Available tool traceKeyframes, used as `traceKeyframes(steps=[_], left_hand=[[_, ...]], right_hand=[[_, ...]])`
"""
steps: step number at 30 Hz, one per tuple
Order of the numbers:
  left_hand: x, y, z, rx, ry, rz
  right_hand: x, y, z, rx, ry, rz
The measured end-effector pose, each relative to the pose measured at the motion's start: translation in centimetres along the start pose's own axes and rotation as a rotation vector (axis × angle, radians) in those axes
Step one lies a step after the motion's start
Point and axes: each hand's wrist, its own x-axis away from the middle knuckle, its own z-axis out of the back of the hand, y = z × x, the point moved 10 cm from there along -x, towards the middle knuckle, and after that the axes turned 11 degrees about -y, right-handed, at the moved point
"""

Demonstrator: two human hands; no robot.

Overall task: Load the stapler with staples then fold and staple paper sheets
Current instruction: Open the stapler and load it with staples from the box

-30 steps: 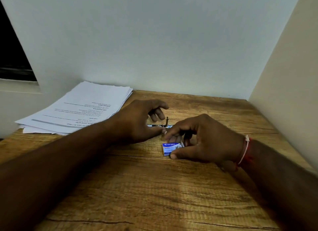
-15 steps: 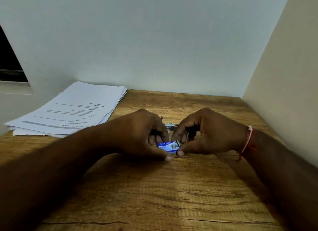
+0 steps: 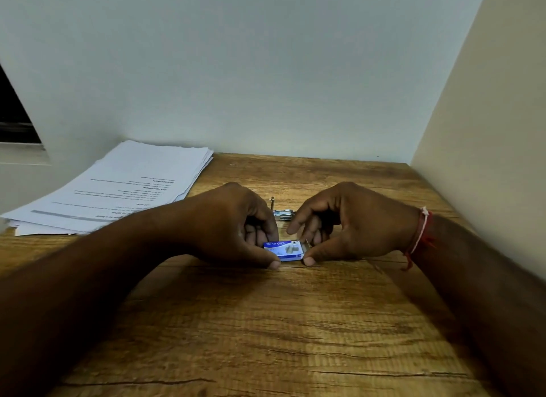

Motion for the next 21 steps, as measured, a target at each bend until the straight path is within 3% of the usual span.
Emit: traceKeyframes(steps=[8,21], left_hand=[[-0.1,0.66,-0.1,-0.11,0.063,-0.028],[-0.03,-0.07,-0.09,-0.017,-0.021,0.022]], right_hand=[[0.12,0.21,0.09,0.0,-0.01,-0.02],[0.48,0.29,0.24,0.003,-0.052,-0.042]])
